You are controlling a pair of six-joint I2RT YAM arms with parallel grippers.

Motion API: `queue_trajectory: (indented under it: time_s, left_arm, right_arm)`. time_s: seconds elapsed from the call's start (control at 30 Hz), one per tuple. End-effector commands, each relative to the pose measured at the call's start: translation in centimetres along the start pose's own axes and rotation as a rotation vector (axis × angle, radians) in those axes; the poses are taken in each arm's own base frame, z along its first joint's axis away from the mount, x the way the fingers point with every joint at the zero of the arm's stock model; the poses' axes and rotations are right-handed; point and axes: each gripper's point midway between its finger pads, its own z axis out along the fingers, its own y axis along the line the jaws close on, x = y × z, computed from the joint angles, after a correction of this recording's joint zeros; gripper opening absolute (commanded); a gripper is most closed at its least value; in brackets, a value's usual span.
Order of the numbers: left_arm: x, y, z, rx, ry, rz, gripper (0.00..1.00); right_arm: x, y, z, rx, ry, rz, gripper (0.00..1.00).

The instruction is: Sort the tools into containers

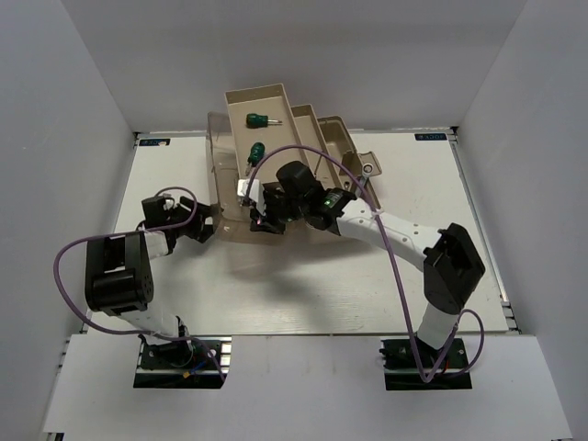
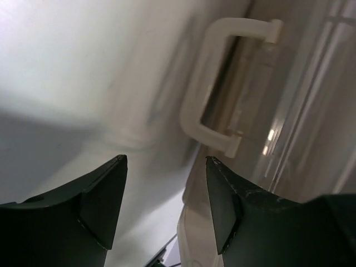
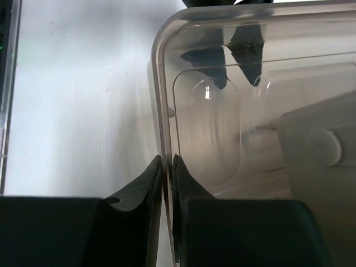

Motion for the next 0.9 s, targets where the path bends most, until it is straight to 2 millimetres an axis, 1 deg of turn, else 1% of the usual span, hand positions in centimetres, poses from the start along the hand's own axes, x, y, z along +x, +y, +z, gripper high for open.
queue_trajectory:
  time_s: [0.0,0.03,0.07,0.1,0.13,0.17,0.2,0.23,0.27,0.3,0.33,0.37,0.4,0.43,0.47,0.5,0.53,0.57,0.6,0.63,0.67,0.7,0.73,0.77,0.8,0.83,0.87]
  left_arm:
    - [0.9,-6.7,-0.9,0.256,0.105,0.192,0.69]
    - [0.7,-7.2,-0.9,0.265,0.1,0.2,0.69]
    - [0.5,-7.6,-0.9,0.273,0.095,0.218,0.69]
    - [0.5,-7.6,-0.9,0.274,0.095,0.219,0.69]
    - [0.5,-8.1,-1.0,0.285,0.101,0.227,0.7]
    - [0.7,-7.7,-0.9,0.274,0.117,0.214,0.7]
    - [0.5,-8.0,-0.9,0.28,0.114,0.22,0.7]
    - [0.4,-8.4,-0.9,0.286,0.111,0.226,0.7]
    - [0.4,-8.1,-0.7,0.28,0.114,0.22,0.7]
    - [0.2,-8.6,-0.8,0.289,0.109,0.229,0.7]
    - [-0.1,-8.8,-0.6,0.287,0.11,0.227,0.71]
    - [-0.3,-9.2,-0.6,0.294,0.106,0.234,0.71]
    - [-0.5,-8.9,-0.2,0.285,0.111,0.225,0.71]
    - [-0.7,-9.8,-0.3,0.303,0.112,0.241,0.71]
    - [-0.9,-9.7,0.0,0.297,0.115,0.234,0.71]
    - [-1.0,-10.1,0.0,0.304,0.112,0.241,0.71]
    - [-1.5,-10.8,0.1,0.314,0.107,0.251,0.71]
    - [-1.7,-11.3,0.1,0.315,0.106,0.252,0.71]
    - [-1.4,-11.7,0.3,0.323,0.122,0.261,0.71]
    - [-1.9,-13.0,0.1,0.345,0.111,0.284,0.71]
    - [-2.3,-14.3,-0.1,0.359,0.104,0.297,0.71]
    - [-2.6,-14.7,0.0,0.365,0.101,0.304,0.71]
    - [-2.3,-15.7,-0.1,0.384,0.111,0.324,0.71]
    - [-2.6,-16.0,0.2,0.383,0.112,0.323,0.71]
    - [-2.8,-17.4,0.4,0.399,0.115,0.341,0.71]
    - [-2.3,-18.1,0.7,0.413,0.134,0.358,0.71]
    - [-2.0,-19.5,1.0,0.433,0.146,0.371,0.71]
  right_arm:
    - [-8.2,-0.3,-2.0,0.017,-0.232,-0.107,0.09]
    - [-8.0,-0.1,-2.0,-0.003,-0.212,-0.117,0.26]
    - [-8.0,0.0,-2.2,-0.01,-0.209,-0.114,0.4]
    - [-8.0,0.2,-2.5,-0.014,-0.202,-0.122,0.5]
    - [-7.7,0.7,-2.6,-0.035,-0.2,-0.121,0.61]
    - [-8.4,0.8,-3.9,-0.03,-0.214,-0.138,0.64]
    - [-8.3,1.2,-4.2,-0.04,-0.213,-0.154,0.64]
    - [-7.5,1.7,-4.4,-0.05,-0.201,-0.161,0.65]
    - [-8.9,2.1,-6.6,-0.027,-0.235,-0.192,0.65]
    - [-9.0,2.6,-7.2,-0.028,-0.245,-0.205,0.65]
    - [-6.9,3.5,-7.0,-0.052,-0.22,-0.202,0.64]
    - [-8.8,4.2,-9.4,-0.029,-0.28,-0.249,0.62]
    - [-8.8,4.4,-10.0,-0.019,-0.289,-0.258,0.6]
    - [-8.0,5.1,-10.7,-0.016,-0.293,-0.243,0.57]
    - [-9.0,5.4,-11.9,0.005,-0.326,-0.264,0.44]
    - [-9.2,5.2,-12.5,0.027,-0.336,-0.262,0.33]
    - [-9.1,3.7,-13.4,0.14,-0.325,-0.262,0.21]
    - [-9.5,2.7,-14.4,0.22,-0.33,-0.26,0.11]
    - [-10.6,1.1,-15.2,0.316,-0.361,-0.273,0.0]
    - [-10.3,-3.3,-17.6,0.579,-0.297,-0.212,0.0]
    - [-9.5,-7.1,-20.3,0.791,-0.237,-0.142,0.0]
    - [-7.5,-9.5,-22.0,0.941,-0.161,-0.088,0.0]
    - [-7.4,-11.0,-23.2,1.016,-0.144,-0.069,0.0]
    - [-5.8,-13.0,-24.9,1.095,-0.113,-0.026,0.0]
    - [-4.0,-14.4,-27.3,1.163,-0.045,0.024,0.0]
    - [-2.2,-14.8,-27.7,1.174,0.007,0.091,0.0]
    - [1.8,-15.8,-29.7,1.222,0.117,0.192,0.0]
